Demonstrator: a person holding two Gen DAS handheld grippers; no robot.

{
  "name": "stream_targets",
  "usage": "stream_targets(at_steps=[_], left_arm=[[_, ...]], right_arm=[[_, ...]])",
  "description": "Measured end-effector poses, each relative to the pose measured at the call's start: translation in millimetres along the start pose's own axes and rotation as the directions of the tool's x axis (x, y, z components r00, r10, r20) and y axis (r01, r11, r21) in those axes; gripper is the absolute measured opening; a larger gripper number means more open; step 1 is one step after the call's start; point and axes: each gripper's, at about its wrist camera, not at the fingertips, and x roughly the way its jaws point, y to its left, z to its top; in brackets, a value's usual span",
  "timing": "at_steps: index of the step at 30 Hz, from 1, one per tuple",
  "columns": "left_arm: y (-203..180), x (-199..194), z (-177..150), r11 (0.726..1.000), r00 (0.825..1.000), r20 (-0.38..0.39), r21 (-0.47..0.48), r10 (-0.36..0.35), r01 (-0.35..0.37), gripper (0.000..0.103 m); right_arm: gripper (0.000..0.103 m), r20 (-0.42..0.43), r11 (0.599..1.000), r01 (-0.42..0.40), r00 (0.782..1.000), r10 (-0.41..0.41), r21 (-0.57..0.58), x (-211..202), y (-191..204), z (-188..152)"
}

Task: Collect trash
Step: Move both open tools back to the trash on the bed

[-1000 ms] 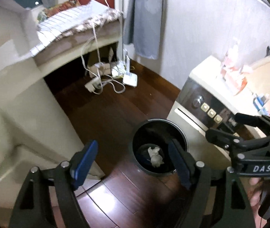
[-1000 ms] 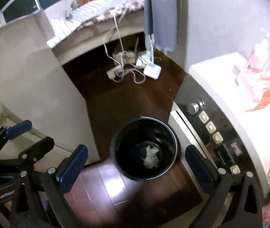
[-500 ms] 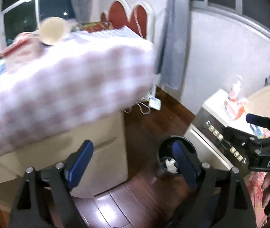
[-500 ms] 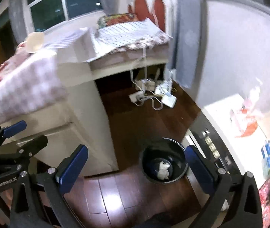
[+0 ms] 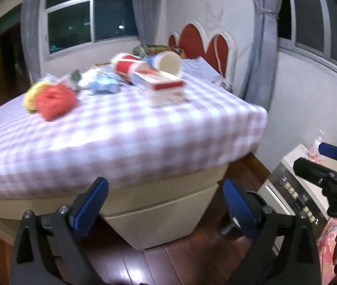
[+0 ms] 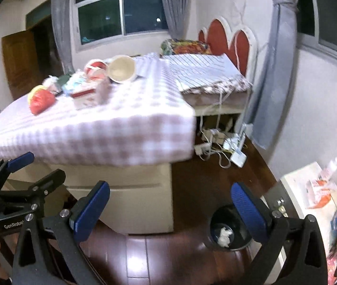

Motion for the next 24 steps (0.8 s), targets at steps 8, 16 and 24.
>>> stream_targets(at_steps=[8,16,24], left_arm=[[62,-17,11,0.987,0.984,0.074,-0.043,0.160,-0.157,0.103],[125,-9,34,0.979,0.985,0.055,-0.137,0.161,-0.152,0.103],[152,31,58,0.965,0.982,0.040,-0.197,0.184,-0.173,0.103]], right_arm=[[0.103,0.062,0.994,-0.085,0.994,0.089,-0.062,-1,55,39],[0.103,0.074,0.989,-0.119,0.989,0.125,-0.088,32,93,81],[0.103,0.030,0.991,-0.091,0.995,0.094,-0.100,88,109,110]])
